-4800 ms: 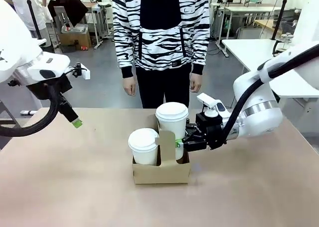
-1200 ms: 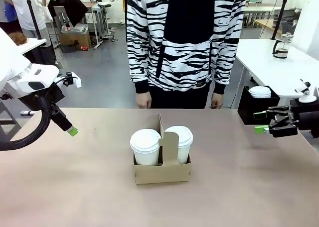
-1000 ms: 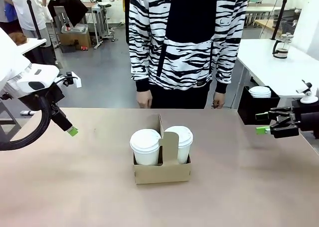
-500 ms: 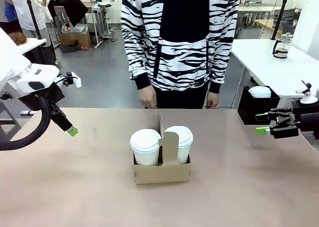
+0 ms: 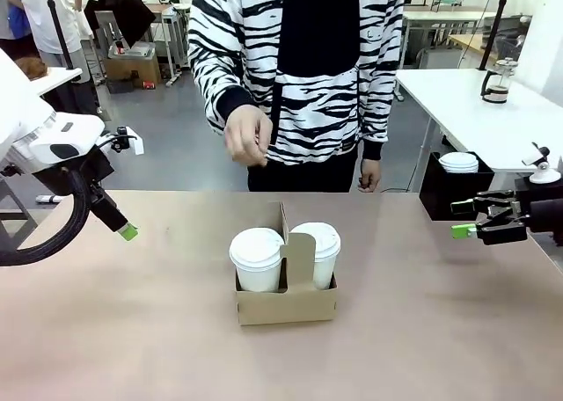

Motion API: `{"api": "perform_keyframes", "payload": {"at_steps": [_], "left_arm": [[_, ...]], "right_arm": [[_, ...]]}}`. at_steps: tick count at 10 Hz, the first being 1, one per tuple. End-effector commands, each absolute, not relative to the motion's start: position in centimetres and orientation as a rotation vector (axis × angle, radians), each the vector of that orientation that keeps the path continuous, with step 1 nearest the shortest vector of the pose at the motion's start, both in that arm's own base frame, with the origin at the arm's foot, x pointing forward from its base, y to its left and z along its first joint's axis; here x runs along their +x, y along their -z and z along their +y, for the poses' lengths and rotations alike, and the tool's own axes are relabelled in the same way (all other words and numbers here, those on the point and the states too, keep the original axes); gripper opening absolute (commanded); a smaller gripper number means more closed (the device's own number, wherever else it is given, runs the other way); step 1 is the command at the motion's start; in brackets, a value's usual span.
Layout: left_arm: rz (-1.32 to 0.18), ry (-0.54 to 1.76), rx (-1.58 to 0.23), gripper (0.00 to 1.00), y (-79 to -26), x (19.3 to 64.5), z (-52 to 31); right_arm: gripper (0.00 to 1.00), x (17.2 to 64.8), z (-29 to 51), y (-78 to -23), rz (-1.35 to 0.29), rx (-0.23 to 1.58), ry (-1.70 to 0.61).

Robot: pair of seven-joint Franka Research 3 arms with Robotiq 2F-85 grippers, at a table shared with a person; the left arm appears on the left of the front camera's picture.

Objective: Pour a drink into a cup and package it in a carrier.
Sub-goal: Insert the held 600 ml Paper Cup into the Cup Carrier.

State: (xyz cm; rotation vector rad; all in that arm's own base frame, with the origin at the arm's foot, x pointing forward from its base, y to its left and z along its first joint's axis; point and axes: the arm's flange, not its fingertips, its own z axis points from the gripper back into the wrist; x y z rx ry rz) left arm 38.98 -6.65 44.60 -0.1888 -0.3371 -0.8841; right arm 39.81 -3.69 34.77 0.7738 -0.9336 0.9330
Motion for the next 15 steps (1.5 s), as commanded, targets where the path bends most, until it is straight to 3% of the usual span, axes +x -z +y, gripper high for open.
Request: {"api": "perform_keyframes", "payload": {"at_steps": [1,15], "left_arm": [[-0.336,0.882,-0.191,1.00,-44.53,38.93,-6.51],[-0.336,0.882,-0.191,1.00,-44.53,38.93,-6.51]], "right_arm": [[1.00,39.87,-3.71,-34.90,-0.942,0.779,-0.941],[1.00,39.87,-3.71,-34.90,-0.942,0.779,-0.941]]}}
